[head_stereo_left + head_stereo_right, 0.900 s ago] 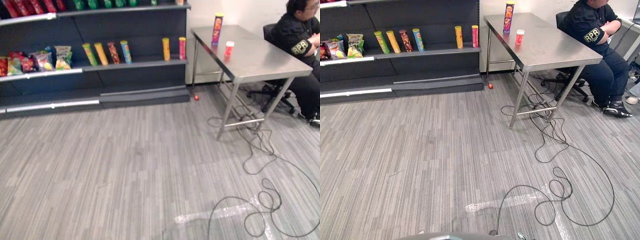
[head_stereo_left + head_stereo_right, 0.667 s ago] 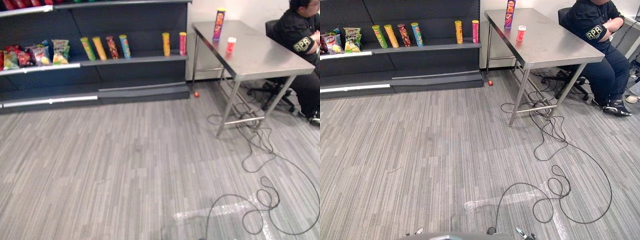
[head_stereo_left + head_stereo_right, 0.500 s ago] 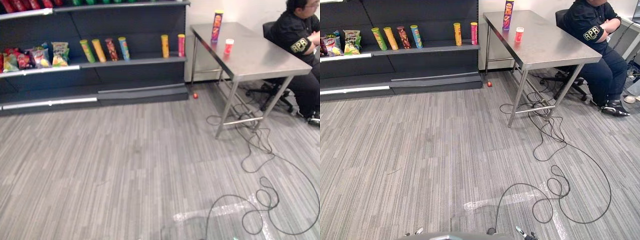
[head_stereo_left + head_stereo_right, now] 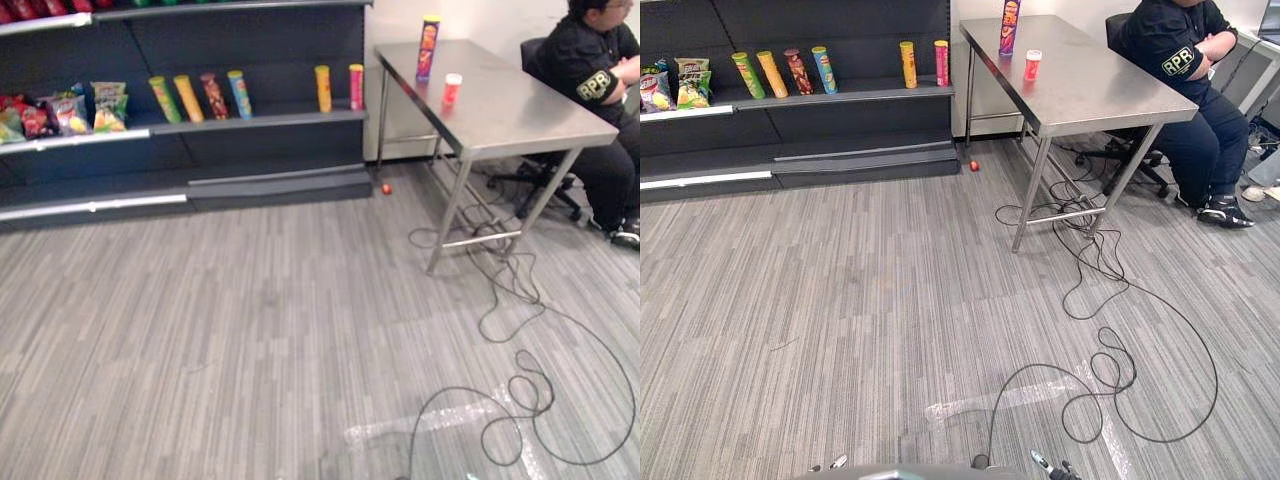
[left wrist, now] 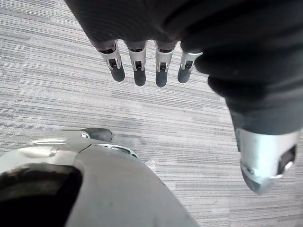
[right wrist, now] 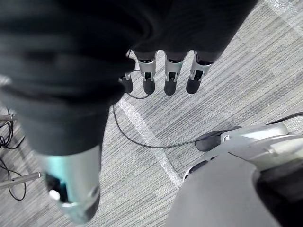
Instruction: Put the gum and the chips on the shelf.
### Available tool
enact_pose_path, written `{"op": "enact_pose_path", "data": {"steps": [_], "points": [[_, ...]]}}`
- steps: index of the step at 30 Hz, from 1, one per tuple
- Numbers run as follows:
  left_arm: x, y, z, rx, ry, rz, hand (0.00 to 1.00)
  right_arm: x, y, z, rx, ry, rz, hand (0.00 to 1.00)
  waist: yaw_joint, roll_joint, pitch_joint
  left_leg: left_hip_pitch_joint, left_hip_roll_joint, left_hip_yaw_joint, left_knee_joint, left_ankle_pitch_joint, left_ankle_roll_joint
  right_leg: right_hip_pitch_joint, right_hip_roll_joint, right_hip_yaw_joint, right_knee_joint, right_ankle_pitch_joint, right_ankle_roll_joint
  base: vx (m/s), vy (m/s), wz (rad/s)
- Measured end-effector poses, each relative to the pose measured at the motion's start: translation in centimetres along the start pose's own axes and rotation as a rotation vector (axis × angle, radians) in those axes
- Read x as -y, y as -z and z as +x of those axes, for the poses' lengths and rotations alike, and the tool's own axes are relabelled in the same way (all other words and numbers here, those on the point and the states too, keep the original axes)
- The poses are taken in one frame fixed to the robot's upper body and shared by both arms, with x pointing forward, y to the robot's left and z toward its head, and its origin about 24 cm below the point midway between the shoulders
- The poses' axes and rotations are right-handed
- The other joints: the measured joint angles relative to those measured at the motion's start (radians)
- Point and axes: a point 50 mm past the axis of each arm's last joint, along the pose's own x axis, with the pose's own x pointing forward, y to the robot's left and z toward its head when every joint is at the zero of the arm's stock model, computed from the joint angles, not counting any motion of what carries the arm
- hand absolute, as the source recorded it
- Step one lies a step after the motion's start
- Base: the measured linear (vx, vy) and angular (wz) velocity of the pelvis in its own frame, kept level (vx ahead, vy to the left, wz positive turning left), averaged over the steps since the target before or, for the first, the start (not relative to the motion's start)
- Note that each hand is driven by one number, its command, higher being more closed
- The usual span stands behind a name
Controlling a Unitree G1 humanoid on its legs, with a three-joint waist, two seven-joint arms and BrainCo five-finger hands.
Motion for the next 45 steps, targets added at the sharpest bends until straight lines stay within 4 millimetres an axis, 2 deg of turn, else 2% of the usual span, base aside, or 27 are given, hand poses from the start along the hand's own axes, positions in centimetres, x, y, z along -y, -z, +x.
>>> {"op": "enact_pose_path", "data": {"steps": [7,10,14,16,18,22,23,25,27,29,31,32,33,34,35,36,37,38,39,41,43,44,45], "points": [[0.0,0.0,0.0,0.000,0.000,0.000,0.00,-0.1,0.0,0.0,0.004,0.001,0.062,0.00,0.000,0.000,0.001,0.000,0.001,0.019,0.001,-0.002,-0.003,0.002,0.000,0.005,-0.005,0.001,0.003,0.00,-0.005,-0.02],[0.1,-0.4,0.1,0.010,0.003,0.001,0.00,-0.2,-0.3,0.1,0.012,-0.002,0.065,0.00,0.000,0.002,0.020,-0.006,0.002,0.018,0.008,-0.002,-0.003,-0.005,0.000,0.005,0.006,0.000,0.003,-0.04,-0.017,0.01],[0.4,-1.5,0.4,0.034,0.009,-0.004,0.00,-1.0,-2.1,0.4,0.070,-0.024,0.066,0.00,-0.001,0.004,0.066,-0.042,0.010,0.017,0.036,0.000,-0.006,-0.095,-0.011,0.001,0.153,-0.070,-0.016,-0.07,-0.029,0.02],[0.2,-1.7,0.4,0.041,0.005,-0.008,0.00,-1.1,-2.1,0.5,0.072,-0.028,0.067,0.00,-0.001,-0.008,0.074,-0.067,0.014,0.019,0.085,-0.008,-0.018,-0.120,-0.021,-0.006,0.198,-0.109,-0.027,-0.05,-0.049,0.17],[-0.4,-2.2,0.5,0.058,-0.012,-0.057,0.00,-1.5,-1.7,0.4,0.058,-0.038,0.067,0.00,-0.002,-0.043,0.087,-0.184,0.025,0.038,0.317,-0.015,-0.028,-0.122,-0.049,-0.023,0.221,-0.136,-0.044,-0.05,-0.103,0.30],[-0.2,-2.0,0.4,0.056,-0.008,-0.198,0.00,-0.9,-1.5,0.3,0.055,-0.030,0.064,0.00,0.003,-0.028,0.105,-0.360,0.115,0.065,0.735,0.006,-0.027,-0.062,-0.037,-0.022,0.203,-0.144,-0.056,0.04,-0.057,0.03],[-0.2,-1.9,0.4,0.056,-0.004,-0.219,0.00,-0.9,-1.6,0.3,0.058,-0.035,0.062,0.00,0.003,-0.026,0.105,-0.380,0.122,0.071,0.751,-0.015,-0.023,-0.053,-0.041,-0.014,0.203,-0.148,-0.053,0.12,0.057,-0.18],[-0.1,-2.1,0.4,0.062,0.007,-0.232,0.00,-0.8,-2.0,0.4,0.069,-0.039,0.054,0.00,0.001,-0.027,0.106,-0.419,0.117,0.070,0.690,-0.047,-0.024,-0.056,-0.060,0.003,0.201,-0.151,-0.049,0.12,0.083,-0.16],[-0.1,-2.2,0.5,0.069,0.019,-0.227,0.00,-1.0,-2.3,0.5,0.074,-0.048,0.053,0.00,0.000,-0.028,0.111,-0.433,0.089,0.048,0.515,-0.036,-0.023,-0.055,-0.089,0.013,0.199,-0.160,-0.031,0.14,0.138,-0.10],[0.2,-2.4,0.4,0.078,0.025,-0.228,0.00,-1.1,-2.6,0.5,0.082,-0.051,0.048,0.00,0.000,-0.014,0.119,-0.443,0.083,0.017,0.254,0.065,-0.029,-0.045,-0.114,0.025,0.196,-0.179,-0.004,0.22,0.240,-0.10],[0.6,-2.5,0.4,0.086,0.035,-0.236,0.00,-1.0,-3.0,0.6,0.095,-0.053,0.034,0.00,0.001,0.009,0.130,-0.452,0.107,0.009,0.131,0.120,-0.034,-0.018,-0.121,0.033,0.190,-0.197,0.024,0.31,0.317,-0.12],[0.9,-2.4,0.4,0.088,0.040,-0.242,0.00,-0.8,-3.3,0.6,0.103,-0.050,0.025,0.00,0.002,0.023,0.138,-0.466,0.121,-0.005,0.110,0.126,-0.038,0.001,-0.123,0.037,0.187,-0.210,0.044,0.49,0.521,-0.23],[1.1,-2.2,0.4,0.083,0.043,-0.249,0.00,-0.9,-3.6,0.6,0.108,-0.053,0.008,0.00,0.004,0.029,0.143,-0.471,0.127,0.010,0.133,0.225,-0.026,0.030,-0.145,0.054,0.183,-0.234,0.078,0.51,0.529,-0.35],[0.7,-2.4,0.4,0.091,0.036,-0.245,0.00,-1.3,-3.7,0.7,0.109,-0.064,0.004,0.00,0.011,0.009,0.143,-0.469,0.106,0.033,0.174,0.235,0.001,0.038,-0.179,0.071,0.172,-0.245,0.071,0.52,0.495,-0.40],[0.4,-2.6,0.4,0.096,0.028,-0.243,0.00,-1.8,-4.0,0.8,0.112,-0.077,0.007,0.00,0.015,-0.009,0.141,-0.480,0.095,0.048,0.210,0.196,0.015,0.042,-0.190,0.080,0.170,-0.243,0.065,0.43,0.292,-0.32],[0.2,-3.3,0.5,0.117,0.026,-0.242,0.00,-2.6,-4.3,0.9,0.123,-0.096,0.011,0.00,0.016,-0.019,0.137,-0.512,0.087,0.054,0.283,0.133,0.031,0.030,-0.199,0.091,0.179,-0.189,0.061,0.34,0.187,-0.22],[0.2,-3.4,0.5,0.120,0.026,-0.240,0.00,-2.9,-4.4,0.9,0.129,-0.103,0.012,0.00,0.019,-0.022,0.137,-0.516,0.085,0.059,0.309,0.105,0.037,0.025,-0.209,0.093,0.186,-0.169,0.071,0.40,0.262,-0.20],[0.0,-3.4,0.5,0.122,0.021,-0.238,0.00,-3.4,-4.3,0.9,0.124,-0.115,0.017,0.00,0.022,-0.039,0.128,-0.511,0.065,0.079,0.338,0.069,0.043,0.025,-0.236,0.111,0.193,-0.138,0.090,0.47,0.331,-0.29],[-0.3,-3.4,0.5,0.120,0.010,-0.230,0.00,-3.9,-3.9,0.9,0.110,-0.126,0.020,0.00,0.029,-0.057,0.110,-0.485,0.034,0.111,0.347,0.040,0.070,0.025,-0.274,0.139,0.202,-0.105,0.096,0.47,0.325,-0.31],[-0.3,-3.2,0.5,0.111,0.007,-0.222,0.00,-4.1,-3.8,0.9,0.107,-0.133,0.012,0.00,0.030,-0.053,0.097,-0.450,0.018,0.139,0.341,0.018,0.101,-0.007,-0.296,0.168,0.275,-0.065,0.095,0.37,0.244,-0.46],[-0.2,-3.0,0.5,0.107,0.007,-0.199,0.00,-3.8,-4.0,0.9,0.116,-0.121,0.025,0.00,0.031,-0.044,0.080,-0.391,0.002,0.163,0.305,0.010,0.113,-0.093,-0.312,0.203,0.442,0.013,0.074,0.34,0.237,-0.50],[-0.2,-2.9,0.5,0.104,0.010,-0.183,0.00,-3.6,-4.3,0.9,0.126,-0.117,0.023,0.00,0.021,-0.039,0.077,-0.340,-0.010,0.160,0.273,0.008,0.117,-0.147,-0.323,0.193,0.573,0.097,0.063,0.27,0.194,-0.19],[-0.2,-3.1,0.5,0.110,0.018,-0.160,0.00,-3.5,-4.5,0.9,0.138,-0.115,0.022,0.00,0.011,-0.032,0.080,-0.280,-0.018,0.159,0.234,-0.007,0.138,-0.201,-0.328,0.192,0.732,0.145,0.066,0.33,0.219,-0.03]]}}
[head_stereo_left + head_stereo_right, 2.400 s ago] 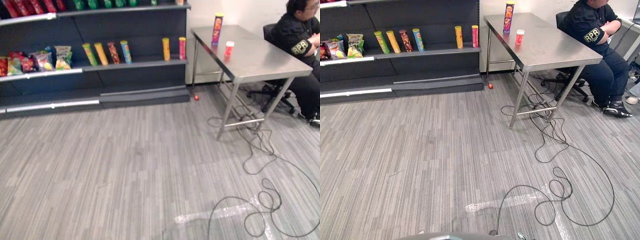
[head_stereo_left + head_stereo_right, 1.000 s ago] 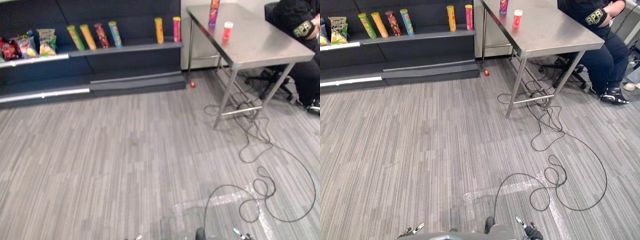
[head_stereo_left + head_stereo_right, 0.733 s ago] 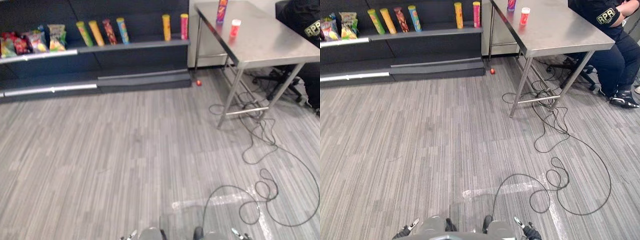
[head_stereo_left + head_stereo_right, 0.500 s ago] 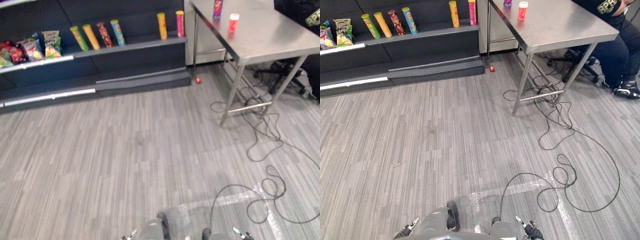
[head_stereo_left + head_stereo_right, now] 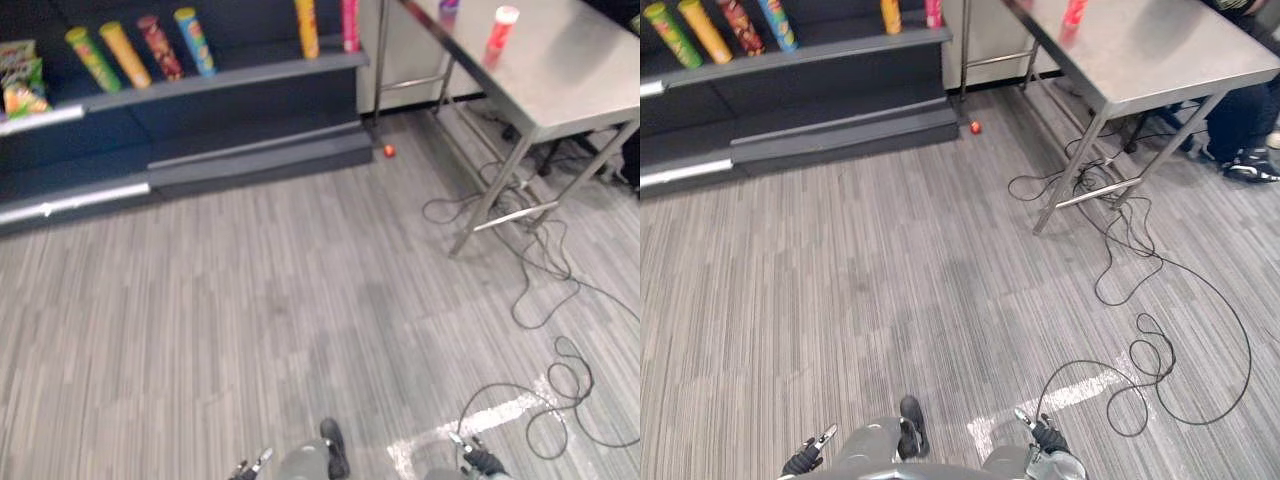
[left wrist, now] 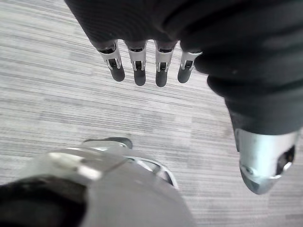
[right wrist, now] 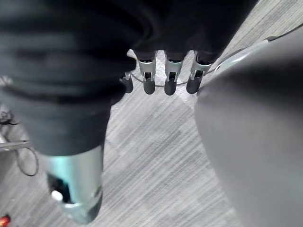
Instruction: Put the gum and the chips on the shelf.
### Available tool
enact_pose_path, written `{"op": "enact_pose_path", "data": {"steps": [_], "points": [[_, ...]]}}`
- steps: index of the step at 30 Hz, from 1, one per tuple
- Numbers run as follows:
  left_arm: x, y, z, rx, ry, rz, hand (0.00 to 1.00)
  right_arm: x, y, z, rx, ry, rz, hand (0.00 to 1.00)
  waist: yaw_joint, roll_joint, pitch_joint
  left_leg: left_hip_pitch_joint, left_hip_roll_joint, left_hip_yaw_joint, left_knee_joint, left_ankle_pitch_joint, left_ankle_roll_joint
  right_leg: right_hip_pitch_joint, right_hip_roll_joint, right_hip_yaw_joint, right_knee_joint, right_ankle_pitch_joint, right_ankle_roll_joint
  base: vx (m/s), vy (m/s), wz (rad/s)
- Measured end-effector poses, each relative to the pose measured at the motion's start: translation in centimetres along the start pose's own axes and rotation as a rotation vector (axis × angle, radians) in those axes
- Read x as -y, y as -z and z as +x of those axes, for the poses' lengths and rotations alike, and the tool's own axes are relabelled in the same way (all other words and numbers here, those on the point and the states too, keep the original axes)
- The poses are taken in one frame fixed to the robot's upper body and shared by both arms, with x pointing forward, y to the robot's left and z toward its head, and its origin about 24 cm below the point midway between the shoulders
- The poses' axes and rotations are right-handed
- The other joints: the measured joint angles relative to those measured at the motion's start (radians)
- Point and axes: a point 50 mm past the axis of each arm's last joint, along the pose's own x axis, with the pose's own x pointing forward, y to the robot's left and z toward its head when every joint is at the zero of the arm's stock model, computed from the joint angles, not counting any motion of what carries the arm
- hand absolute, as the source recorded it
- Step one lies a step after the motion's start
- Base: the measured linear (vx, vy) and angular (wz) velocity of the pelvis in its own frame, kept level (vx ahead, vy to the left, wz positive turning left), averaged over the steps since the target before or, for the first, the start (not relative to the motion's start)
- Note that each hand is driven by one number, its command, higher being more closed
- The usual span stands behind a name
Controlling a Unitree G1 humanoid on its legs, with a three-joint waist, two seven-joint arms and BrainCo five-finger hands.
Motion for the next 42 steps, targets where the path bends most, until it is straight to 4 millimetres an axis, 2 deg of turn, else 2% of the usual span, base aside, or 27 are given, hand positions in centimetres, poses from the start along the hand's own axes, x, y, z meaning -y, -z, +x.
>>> {"op": "enact_pose_path", "data": {"steps": [2,4,5,7,9,10,11,12,13,14,15,16,19,20,22,24,25,27,30,32,33,35,36,38,39,40,42], "points": [[-0.1,-0.3,0.1,0.007,0.005,0.025,0.00,-0.1,-0.3,0.1,0.016,-0.003,-0.002,0.00,-0.014,-0.005,0.006,0.075,-0.018,-0.007,-0.039,-0.024,0.009,-0.076,0.011,-0.010,0.239,-0.037,-0.004,0.32,0.165,0.16],[0.0,0.0,0.0,-0.005,0.015,0.052,0.00,-0.1,-0.7,0.1,0.036,-0.002,0.005,0.00,-0.012,-0.002,0.015,0.197,-0.034,-0.003,-0.097,-0.033,0.007,-0.138,0.021,-0.104,0.402,-0.153,-0.044,0.32,0.102,0.01],[0.2,0.3,-0.1,-0.017,0.023,0.064,0.00,0.0,-1.0,0.1,0.057,-0.002,0.004,0.00,-0.013,0.012,0.018,0.242,-0.033,-0.002,-0.118,-0.049,0.003,-0.160,0.025,-0.163,0.408,-0.212,-0.069,0.27,0.069,-0.11],[0.3,0.4,-0.1,-0.019,0.026,0.077,0.00,-0.1,-1.5,0.2,0.078,-0.005,0.015,0.00,-0.015,0.016,0.023,0.292,-0.035,0.004,-0.134,-0.087,-0.007,-0.214,0.038,-0.283,0.269,-0.283,-0.075,0.23,-0.007,-0.06],[0.6,0.6,0.0,-0.030,0.028,0.047,0.00,0.1,-1.7,0.2,0.084,0.003,0.024,0.00,-0.017,0.030,0.029,0.316,-0.012,0.000,-0.130,-0.117,-0.039,-0.240,0.103,-0.329,-0.102,-0.259,-0.055,0.38,-0.155,0.07],[0.7,0.5,0.0,-0.033,0.029,0.032,0.00,0.3,-1.8,0.2,0.086,0.010,0.034,0.00,-0.018,0.035,0.038,0.328,0.004,-0.009,-0.129,-0.128,-0.059,-0.243,0.125,-0.324,-0.285,-0.213,-0.041,0.38,-0.168,0.15],[0.8,0.5,0.1,-0.032,0.029,0.022,0.00,0.4,-1.8,0.2,0.087,0.014,0.040,0.00,-0.018,0.037,0.043,0.337,0.010,-0.013,-0.130,-0.132,-0.071,-0.241,0.135,-0.319,-0.368,-0.175,-0.033,0.52,-0.231,0.29],[0.7,0.5,0.0,-0.032,0.028,0.007,0.00,0.7,-1.4,0.0,0.078,0.029,0.057,0.00,-0.019,0.032,0.047,0.355,0.025,-0.029,-0.134,-0.147,-0.103,-0.236,0.142,-0.302,-0.534,-0.096,-0.017,0.44,-0.217,0.29],[0.5,0.6,0.0,-0.033,0.023,-0.004,0.00,0.8,-1.1,0.0,0.070,0.033,0.058,0.00,-0.018,0.027,0.050,0.366,0.028,-0.035,-0.136,-0.156,-0.119,-0.231,0.140,-0.291,-0.562,-0.087,-0.009,0.52,-0.308,0.38],[0.6,0.7,0.0,-0.038,0.019,-0.024,0.00,1.1,-0.5,-0.2,0.052,0.041,0.060,0.00,-0.018,0.023,0.059,0.408,0.042,-0.054,-0.152,-0.174,-0.150,-0.222,0.138,-0.279,-0.545,-0.016,-0.024,0.47,-0.308,0.35],[1.1,1.0,-0.1,-0.043,0.026,-0.039,0.00,1.8,-0.5,-0.4,0.049,0.055,0.053,0.00,-0.024,0.053,0.058,0.428,0.069,-0.064,-0.163,-0.172,-0.159,-0.247,0.157,-0.277,-0.453,-0.001,-0.041,0.58,-0.376,0.32],[1.4,1.1,-0.1,-0.047,0.033,-0.039,0.00,2.0,-0.6,-0.4,0.052,0.059,0.049,0.00,-0.024,0.067,0.053,0.427,0.087,-0.077,-0.164,-0.152,-0.173,-0.278,0.165,-0.279,-0.382,-0.046,-0.091,0.50,-0.326,0.15],[1.8,0.9,0.0,-0.040,0.047,-0.040,0.00,2.1,-0.6,-0.4,0.046,0.056,0.020,0.00,-0.035,0.070,0.053,0.415,0.133,-0.138,-0.093,-0.064,-0.209,-0.303,0.169,-0.301,-0.222,-0.199,-0.104,0.49,-0.370,0.10],[1.8,0.9,0.0,-0.040,0.047,-0.040,0.00,2.1,-0.5,-0.4,0.039,0.055,0.012,0.00,-0.037,0.071,0.052,0.406,0.145,-0.149,-0.052,-0.052,-0.215,-0.291,0.170,-0.308,-0.208,-0.223,-0.106,0.51,-0.315,0.25],[1.7,0.5,0.1,-0.025,0.048,-0.037,0.00,2.3,0.1,-0.5,0.014,0.051,-0.026,0.00,-0.041,0.074,0.050,0.287,0.194,-0.228,0.256,0.041,-0.249,-0.213,0.184,-0.330,-0.209,-0.288,-0.114,0.42,-0.259,0.21],[1.6,-0.1,0.2,-0.005,0.045,-0.042,0.00,2.3,0.2,-0.6,0.004,0.045,-0.051,0.00,-0.036,0.064,0.056,0.183,0.224,-0.255,0.484,0.148,-0.251,-0.161,0.192,-0.334,-0.226,-0.311,-0.128,0.38,-0.166,0.02],[1.8,-0.3,0.3,0.004,0.049,-0.050,0.00,2.4,0.1,-0.6,0.006,0.044,-0.062,0.00,-0.034,0.070,0.057,0.104,0.249,-0.241,0.658,0.127,-0.261,-0.115,0.203,-0.337,-0.246,-0.325,-0.148,0.53,-0.116,-0.11],[1.8,-0.5,0.3,0.013,0.045,-0.083,0.00,2.7,0.3,-0.7,0.001,0.055,-0.055,0.00,-0.033,0.071,0.057,-0.004,0.252,-0.183,0.796,0.045,-0.219,-0.021,0.212,-0.333,-0.295,-0.338,-0.150,0.40,-0.038,-0.07],[1.9,-1.4,0.3,0.058,0.052,-0.086,0.00,3.0,0.7,-0.8,-0.007,0.073,-0.039,0.00,-0.007,0.071,0.057,-0.120,0.245,-0.109,0.726,-0.041,-0.188,0.065,0.214,-0.319,-0.351,-0.350,-0.131,0.24,0.054,-0.14],[1.7,-1.4,0.3,0.073,0.049,-0.088,0.00,2.7,0.5,-0.7,0.002,0.071,-0.014,0.00,-0.005,0.062,0.059,-0.163,0.225,-0.077,0.530,-0.050,-0.174,0.094,0.197,-0.302,-0.361,-0.364,-0.107,0.32,0.169,-0.34],[1.5,-1.3,0.2,0.076,0.042,-0.091,0.00,2.5,0.4,-0.7,0.011,0.066,-0.005,0.00,-0.004,0.054,0.058,-0.159,0.194,-0.075,0.326,-0.030,-0.160,0.109,0.179,-0.278,-0.363,-0.377,-0.086,0.30,0.221,-0.44],[1.5,-1.0,0.1,0.069,0.034,-0.096,0.00,2.3,0.2,-0.7,0.023,0.062,-0.006,0.00,-0.005,0.055,0.056,-0.137,0.154,-0.118,-0.002,0.065,-0.168,0.139,0.153,-0.240,-0.382,-0.397,-0.053,0.37,0.318,-0.58],[1.5,-0.6,0.0,0.060,0.030,-0.098,0.00,2.3,0.0,-0.6,0.029,0.064,-0.011,0.00,-0.004,0.062,0.052,-0.146,0.159,-0.152,-0.078,0.085,-0.174,0.160,0.151,-0.215,-0.398,-0.410,-0.031,0.38,0.354,-0.53],[1.0,-0.1,-0.1,0.040,0.014,-0.101,0.00,2.3,0.4,-0.7,0.017,0.065,-0.011,0.00,0.002,0.051,0.025,-0.155,0.140,-0.155,-0.030,0.195,-0.170,0.195,0.124,-0.166,-0.445,-0.424,-0.006,0.42,0.368,-0.47],[0.7,0.1,-0.1,0.034,0.002,-0.099,0.00,2.1,0.7,-0.7,0.007,0.063,-0.005,0.00,0.005,0.035,0.014,-0.161,0.132,-0.141,-0.001,0.184,-0.164,0.204,0.115,-0.151,-0.469,-0.424,-0.006,0.62,0.389,-0.47],[0.2,-0.2,0.0,0.038,-0.013,-0.090,0.00,1.6,1.1,-0.6,-0.009,0.052,0.003,0.00,0.005,0.011,0.004,-0.186,0.120,-0.131,0.088,0.093,-0.145,0.223,0.117,-0.098,-0.472,-0.374,-0.010,0.62,0.303,-0.32],[-0.4,-0.2,0.0,0.031,-0.027,-0.085,0.00,1.1,1.7,-0.7,-0.028,0.044,0.012,0.00,0.015,-0.024,-0.019,-0.174,0.085,-0.105,0.125,0.046,-0.126,0.230,0.089,-0.095,-0.470,-0.321,0.010,0.54,0.259,-0.27]]}}
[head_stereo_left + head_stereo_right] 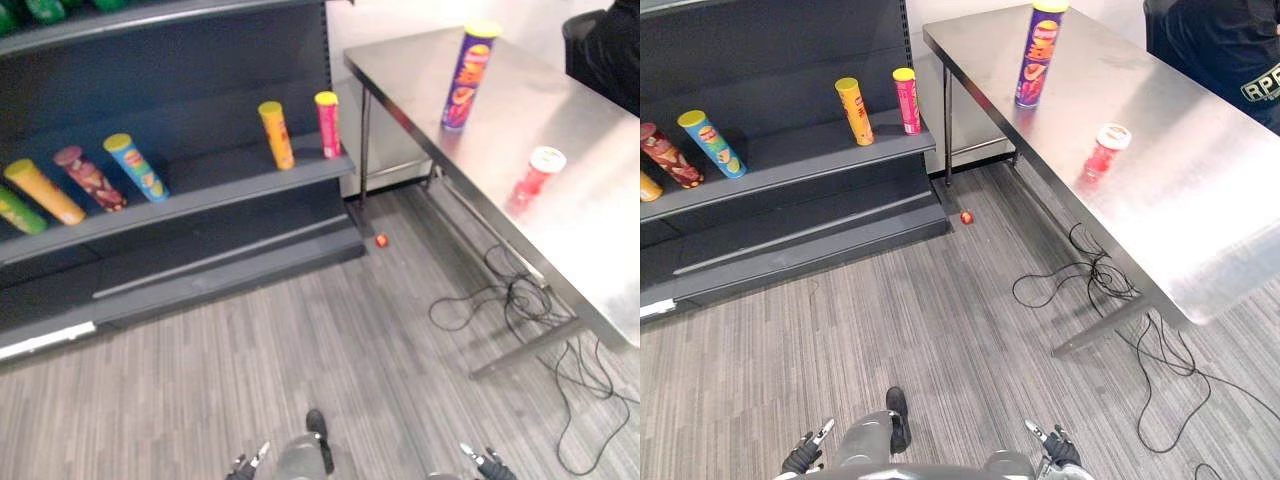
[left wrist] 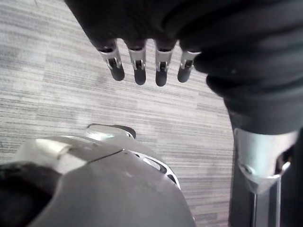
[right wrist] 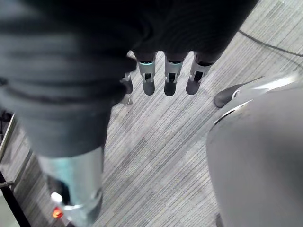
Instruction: Put the gum and the chips on the shelf.
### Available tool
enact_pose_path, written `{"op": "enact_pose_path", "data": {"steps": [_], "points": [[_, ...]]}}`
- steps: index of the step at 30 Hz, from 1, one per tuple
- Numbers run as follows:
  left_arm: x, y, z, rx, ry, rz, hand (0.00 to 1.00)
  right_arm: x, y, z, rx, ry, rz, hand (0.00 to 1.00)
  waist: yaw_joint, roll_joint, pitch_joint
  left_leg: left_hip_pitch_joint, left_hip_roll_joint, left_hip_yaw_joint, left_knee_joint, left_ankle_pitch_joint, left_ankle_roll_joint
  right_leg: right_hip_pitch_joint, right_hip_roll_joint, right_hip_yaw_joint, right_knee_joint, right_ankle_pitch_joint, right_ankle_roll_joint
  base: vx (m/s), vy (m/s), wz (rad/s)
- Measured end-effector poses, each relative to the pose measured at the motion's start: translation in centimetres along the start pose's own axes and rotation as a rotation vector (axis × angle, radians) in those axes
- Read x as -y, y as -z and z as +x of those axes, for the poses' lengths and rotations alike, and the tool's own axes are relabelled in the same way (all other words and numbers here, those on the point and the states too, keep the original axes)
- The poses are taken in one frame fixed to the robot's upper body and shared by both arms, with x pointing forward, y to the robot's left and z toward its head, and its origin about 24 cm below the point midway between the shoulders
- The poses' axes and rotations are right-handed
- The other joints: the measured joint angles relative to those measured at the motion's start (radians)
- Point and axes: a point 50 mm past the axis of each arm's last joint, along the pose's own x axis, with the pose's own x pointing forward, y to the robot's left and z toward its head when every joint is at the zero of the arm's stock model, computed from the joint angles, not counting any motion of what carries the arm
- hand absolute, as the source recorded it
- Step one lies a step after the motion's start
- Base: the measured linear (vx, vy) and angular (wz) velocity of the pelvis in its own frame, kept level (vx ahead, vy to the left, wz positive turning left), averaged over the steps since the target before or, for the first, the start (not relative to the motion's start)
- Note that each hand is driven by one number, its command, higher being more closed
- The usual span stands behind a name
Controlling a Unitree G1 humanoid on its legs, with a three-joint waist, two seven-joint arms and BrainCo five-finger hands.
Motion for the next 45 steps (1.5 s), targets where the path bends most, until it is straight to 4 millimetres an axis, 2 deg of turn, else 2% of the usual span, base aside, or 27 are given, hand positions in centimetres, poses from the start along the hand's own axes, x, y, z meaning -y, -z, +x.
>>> {"op": "enact_pose_path", "data": {"steps": [1,3,5,6,7,8,9,11,13,14,15,16,18,19,26,28,30,32,33,34,35,36,37,38,40,44,45], "points": [[-0.3,0.1,0.0,-0.014,-0.009,0.005,0.00,-0.2,0.3,0.0,-0.010,0.000,0.013,0.00,-0.001,-0.011,-0.018,0.021,-0.021,0.025,0.010,-0.025,0.021,-0.008,-0.028,0.034,0.035,0.017,0.002,0.45,0.268,-0.46],[-0.3,0.7,-0.1,-0.038,-0.008,0.012,0.00,-0.2,0.3,0.0,-0.006,0.001,0.032,0.00,0.003,-0.004,-0.025,0.092,-0.040,0.064,-0.005,-0.047,0.058,-0.097,-0.052,0.105,0.240,0.070,-0.003,0.43,0.261,-0.59],[-0.4,1.4,-0.3,-0.065,0.003,0.052,0.00,0.1,-0.4,0.1,0.020,0.001,0.040,0.00,-0.014,0.016,-0.019,0.211,-0.049,0.110,-0.040,-0.062,0.082,-0.217,-0.076,0.124,0.536,0.250,-0.004,0.35,0.213,-0.51],[-0.4,1.4,-0.3,-0.066,0.006,0.063,0.00,0.1,-0.5,0.1,0.022,0.004,0.050,0.00,-0.017,0.021,-0.015,0.242,-0.049,0.124,-0.051,-0.068,0.091,-0.244,-0.076,0.115,0.607,0.247,-0.006,0.31,0.156,-0.36],[-0.4,1.4,-0.4,-0.067,0.009,0.079,0.00,0.1,-0.6,0.1,0.026,0.002,0.055,0.00,-0.018,0.017,-0.010,0.292,-0.053,0.138,-0.080,-0.069,0.092,-0.280,-0.081,0.080,0.706,0.228,-0.033,0.28,0.109,-0.42],[-0.5,1.7,-0.5,-0.075,0.010,0.086,0.00,0.0,-0.8,0.2,0.031,0.000,0.051,0.00,-0.025,0.022,-0.008,0.377,-0.055,0.159,-0.137,-0.069,0.092,-0.323,-0.079,-0.023,0.798,0.148,-0.076,0.28,0.091,-0.41],[-0.5,1.7,-0.5,-0.077,0.011,0.088,0.00,0.0,-0.8,0.2,0.032,-0.001,0.048,0.00,-0.027,0.024,-0.008,0.404,-0.056,0.164,-0.156,-0.069,0.092,-0.336,-0.079,-0.073,0.809,0.111,-0.082,0.28,0.059,-0.38],[-0.4,1.8,-0.5,-0.078,0.015,0.094,0.00,0.0,-1.2,0.2,0.047,-0.005,0.042,0.00,-0.028,0.025,-0.006,0.470,-0.061,0.187,-0.207,-0.068,0.091,-0.371,-0.071,-0.238,0.704,0.030,-0.087,0.26,0.015,-0.22],[-0.3,1.8,-0.5,-0.079,0.020,0.114,0.00,0.0,-1.2,0.2,0.048,-0.006,0.031,0.00,-0.030,0.027,-0.002,0.490,-0.062,0.185,-0.217,-0.068,0.090,-0.377,-0.042,-0.298,0.511,0.030,-0.083,0.26,-0.088,-0.02],[-0.3,1.7,-0.5,-0.078,0.021,0.115,0.00,0.0,-1.2,0.2,0.046,-0.007,0.023,0.00,-0.030,0.026,-0.002,0.492,-0.063,0.183,-0.218,-0.068,0.089,-0.376,-0.028,-0.306,0.426,0.045,-0.075,0.33,-0.191,0.07],[-0.4,1.6,-0.4,-0.074,0.022,0.104,0.00,-0.1,-1.1,0.2,0.041,-0.017,-0.004,0.00,-0.029,0.012,0.008,0.507,-0.076,0.175,-0.224,-0.072,0.067,-0.360,0.000,-0.321,0.208,0.136,-0.104,0.28,-0.193,-0.06],[0.0,1.7,-0.4,-0.079,0.030,0.096,0.00,0.1,-1.5,0.3,0.047,-0.017,-0.018,0.00,-0.026,0.032,0.021,0.523,-0.064,0.162,-0.238,-0.078,0.044,-0.324,0.029,-0.339,0.169,0.134,-0.143,0.33,-0.222,-0.15],[1.1,2.6,-0.6,-0.106,0.060,0.086,0.00,0.9,-2.1,0.3,0.062,-0.001,-0.041,0.00,-0.031,0.081,0.025,0.524,-0.036,0.157,-0.270,-0.075,0.017,-0.313,0.078,-0.350,0.126,0.142,-0.142,0.20,-0.136,-0.17],[1.3,2.8,-0.6,-0.112,0.065,0.080,0.00,1.2,-2.2,0.3,0.062,0.005,-0.045,0.00,-0.028,0.091,0.026,0.526,-0.028,0.155,-0.280,-0.070,0.008,-0.312,0.095,-0.350,0.114,0.136,-0.149,0.14,-0.109,-0.10],[1.0,2.3,-0.5,-0.103,0.070,0.079,0.00,1.1,-1.4,0.2,0.036,0.007,-0.038,0.00,-0.026,0.066,0.024,0.533,-0.004,0.131,-0.290,-0.060,-0.013,-0.279,0.121,-0.374,0.043,0.132,-0.142,0.01,-0.038,0.06],[1.0,2.1,-0.4,-0.097,0.068,0.082,0.00,1.1,-1.4,0.2,0.036,0.008,-0.035,0.00,-0.029,0.066,0.023,0.522,-0.002,0.135,-0.284,-0.074,-0.034,-0.297,0.119,-0.375,0.046,0.127,-0.145,-0.06,0.035,-0.04],[0.9,1.7,-0.3,-0.085,0.060,0.085,0.00,1.0,-1.2,0.1,0.032,0.008,-0.028,0.00,-0.029,0.054,0.022,0.480,0.001,0.141,-0.180,-0.104,-0.081,-0.316,0.107,-0.373,0.074,0.110,-0.136,-0.05,0.004,-0.20],[0.5,1.3,-0.2,-0.073,0.043,0.089,0.00,1.0,-0.7,0.1,0.011,0.007,-0.033,0.00,-0.028,0.033,0.024,0.355,0.047,0.157,0.151,-0.095,-0.096,-0.297,0.099,-0.340,0.053,0.110,-0.137,-0.02,-0.073,-0.69],[0.8,1.5,-0.2,-0.077,0.047,0.068,0.00,1.4,-0.7,0.0,0.012,0.018,-0.029,0.00,-0.029,0.053,0.028,0.299,0.099,0.154,0.331,-0.058,-0.080,-0.281,0.119,-0.317,0.047,0.110,-0.137,0.00,-0.055,-1.01],[1.0,1.7,-0.3,-0.080,0.047,0.050,0.00,1.6,-0.6,-0.1,0.011,0.026,-0.023,0.00,-0.028,0.058,0.030,0.275,0.120,0.150,0.404,-0.029,-0.076,-0.278,0.131,-0.294,0.050,0.110,-0.137,0.03,0.027,-1.47],[1.1,2.1,-0.5,-0.086,0.045,0.023,0.00,2.2,-0.4,-0.2,0.005,0.048,-0.010,0.00,-0.025,0.074,0.028,0.238,0.139,0.118,0.523,0.076,-0.062,-0.261,0.156,-0.223,0.043,0.110,-0.137,0.03,0.048,-1.33],[0.9,2.3,-0.6,-0.091,0.040,0.012,0.00,2.4,-0.2,-0.3,0.001,0.058,0.001,0.00,-0.024,0.069,0.030,0.225,0.136,0.103,0.553,0.096,-0.057,-0.255,0.159,-0.194,0.036,0.110,-0.138,0.10,0.129,-1.63],[1.1,2.5,-0.6,-0.093,0.044,0.006,0.00,2.7,0.0,-0.4,-0.001,0.077,0.025,0.00,-0.028,0.079,0.030,0.219,0.130,0.093,0.569,0.041,-0.040,-0.251,0.171,-0.150,0.025,0.110,-0.138,0.10,0.120,-1.30],[1.1,2.5,-0.6,-0.093,0.043,-0.001,0.00,3.1,0.1,-0.5,0.000,0.097,0.058,0.00,-0.029,0.082,0.032,0.201,0.115,0.074,0.552,-0.056,-0.020,-0.252,0.181,-0.106,0.020,0.110,-0.138,0.11,0.134,-1.20],[1.1,2.5,-0.7,-0.088,0.039,-0.016,0.00,3.9,0.8,-0.9,-0.018,0.127,0.090,0.00,-0.024,0.076,0.034,0.192,0.081,0.035,0.432,-0.133,-0.012,-0.242,0.193,-0.032,0.002,0.117,-0.128,0.06,0.079,-0.96],[1.0,2.3,-0.6,-0.073,0.031,-0.038,0.00,3.4,-0.1,-0.5,0.013,0.113,0.101,0.00,-0.025,0.082,0.028,0.235,0.019,-0.191,-0.008,-0.148,0.006,-0.253,0.243,0.130,-0.093,0.135,-0.098,0.01,0.187,-1.40],[2.0,3.4,-1.0,-0.103,0.048,-0.060,0.00,3.9,-1.3,-0.4,0.052,0.122,0.093,0.00,-0.014,0.169,0.005,0.220,0.092,-0.235,-0.107,-0.148,-0.011,-0.300,0.308,0.114,-0.011,0.133,-0.111,0.02,0.245,-1.68]]}}
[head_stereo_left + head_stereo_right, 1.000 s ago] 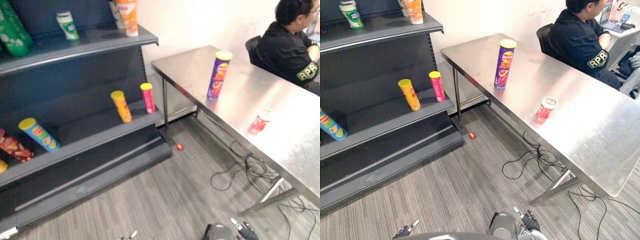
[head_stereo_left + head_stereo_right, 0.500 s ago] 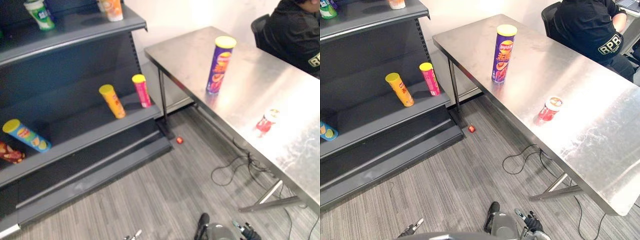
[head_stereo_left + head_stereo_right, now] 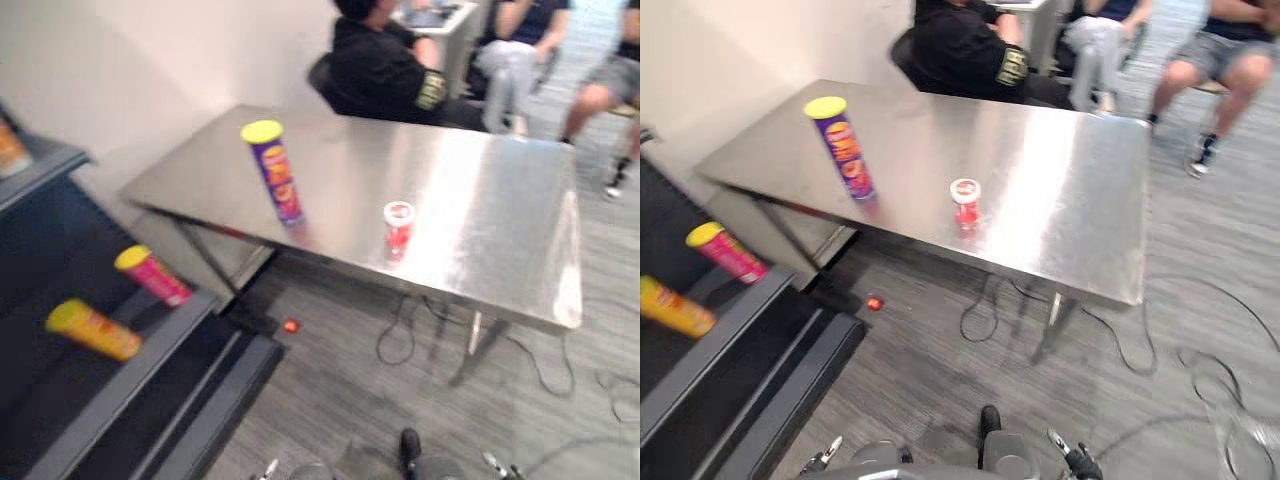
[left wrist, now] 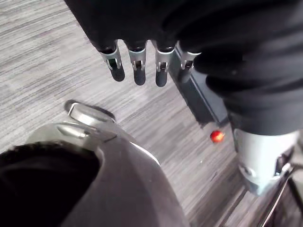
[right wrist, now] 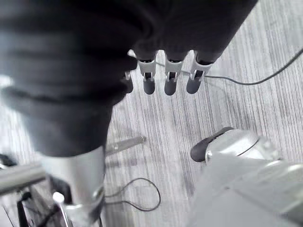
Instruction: Put the gum and the chips on the shelf.
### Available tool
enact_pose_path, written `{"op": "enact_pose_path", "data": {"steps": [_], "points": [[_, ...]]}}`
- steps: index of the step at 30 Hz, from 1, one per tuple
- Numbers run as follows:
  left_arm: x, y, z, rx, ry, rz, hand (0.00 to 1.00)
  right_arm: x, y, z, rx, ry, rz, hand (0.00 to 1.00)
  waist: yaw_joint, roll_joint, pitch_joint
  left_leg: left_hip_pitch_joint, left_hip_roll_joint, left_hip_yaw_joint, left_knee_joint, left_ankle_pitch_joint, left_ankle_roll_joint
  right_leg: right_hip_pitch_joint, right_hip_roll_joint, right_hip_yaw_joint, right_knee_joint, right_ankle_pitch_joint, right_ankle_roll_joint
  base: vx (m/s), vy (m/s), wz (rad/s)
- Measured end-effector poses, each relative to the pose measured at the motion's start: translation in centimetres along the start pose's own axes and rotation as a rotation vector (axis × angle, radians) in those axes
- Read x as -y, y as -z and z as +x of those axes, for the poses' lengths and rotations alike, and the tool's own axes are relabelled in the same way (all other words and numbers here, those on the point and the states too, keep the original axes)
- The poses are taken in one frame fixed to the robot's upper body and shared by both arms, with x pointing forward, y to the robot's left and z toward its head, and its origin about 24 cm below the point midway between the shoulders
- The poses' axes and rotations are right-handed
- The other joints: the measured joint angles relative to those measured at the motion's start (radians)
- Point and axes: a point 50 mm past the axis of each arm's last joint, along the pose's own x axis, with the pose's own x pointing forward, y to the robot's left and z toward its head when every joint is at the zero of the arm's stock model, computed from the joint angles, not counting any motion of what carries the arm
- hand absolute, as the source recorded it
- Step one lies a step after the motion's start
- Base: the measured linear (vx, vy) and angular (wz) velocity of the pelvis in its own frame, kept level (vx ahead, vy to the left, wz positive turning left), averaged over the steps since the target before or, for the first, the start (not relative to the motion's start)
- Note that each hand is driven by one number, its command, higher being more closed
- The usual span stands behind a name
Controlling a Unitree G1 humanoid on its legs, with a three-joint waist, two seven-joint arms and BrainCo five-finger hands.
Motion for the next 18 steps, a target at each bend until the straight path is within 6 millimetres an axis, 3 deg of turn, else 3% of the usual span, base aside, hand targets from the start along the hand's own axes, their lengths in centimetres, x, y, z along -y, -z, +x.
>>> {"op": "enact_pose_path", "data": {"steps": [1,2,3,4,8,11,12,18], "points": [[0.1,-0.1,0.0,0.002,0.002,0.000,0.00,-0.5,-0.1,0.1,-0.003,-0.007,0.012,0.00,0.000,-0.007,0.005,-0.001,0.000,0.022,0.013,0.026,-0.017,-0.058,-0.014,0.000,0.174,-0.022,-0.020,0.14,0.201,-1.36],[-1.2,-0.7,0.0,0.020,-0.028,0.009,0.00,0.1,2.2,-0.6,-0.066,0.014,0.030,0.00,-0.015,-0.074,-0.006,0.063,-0.054,0.079,-0.019,0.029,-0.017,-0.004,-0.085,0.048,0.288,-0.140,0.039,0.16,0.152,-0.87],[-1.6,-0.8,0.0,0.017,-0.039,0.025,0.00,0.8,3.0,-1.0,-0.091,0.033,0.028,0.00,-0.017,-0.107,-0.010,0.087,-0.085,0.091,-0.030,0.031,-0.018,0.035,-0.106,0.071,0.214,-0.189,0.062,0.21,0.199,-0.72],[-1.3,-0.5,0.0,0.004,-0.021,0.071,0.00,1.7,3.4,-1.3,-0.096,0.059,0.038,0.00,-0.021,-0.082,-0.036,0.091,-0.092,0.087,-0.052,0.038,-0.018,0.047,-0.111,0.075,0.150,-0.171,0.082,0.14,0.160,-0.50],[-0.6,-1.1,0.3,0.008,0.010,0.164,0.00,1.2,3.4,-1.2,-0.094,0.053,0.051,0.00,-0.017,-0.067,-0.046,0.107,-0.123,0.180,-0.092,0.056,-0.010,0.002,-0.128,0.124,0.116,-0.106,0.105,0.16,0.147,-0.65],[-0.5,-1.3,0.4,0.012,0.003,0.165,0.00,-0.1,3.0,-0.8,-0.091,0.025,0.051,0.00,-0.013,-0.073,-0.042,0.146,-0.120,0.246,-0.116,0.057,-0.008,0.009,-0.158,-0.044,0.074,-0.055,0.086,0.08,0.059,-0.79],[-0.5,-1.6,0.5,0.018,0.001,0.169,0.00,-0.3,3.0,-0.8,-0.091,0.020,0.053,0.00,-0.019,-0.076,-0.042,0.157,-0.124,0.263,-0.116,0.057,-0.008,0.022,-0.179,-0.145,0.061,-0.047,0.079,0.05,0.013,-0.40],[-0.1,-1.8,0.5,0.022,0.010,0.191,0.00,0.4,3.6,-1.1,-0.121,0.047,0.067,0.00,-0.015,-0.069,-0.042,0.196,-0.140,0.262,-0.113,0.057,-0.008,0.110,-0.171,-0.146,-0.072,0.014,0.097,0.08,0.041,-0.19]]}}
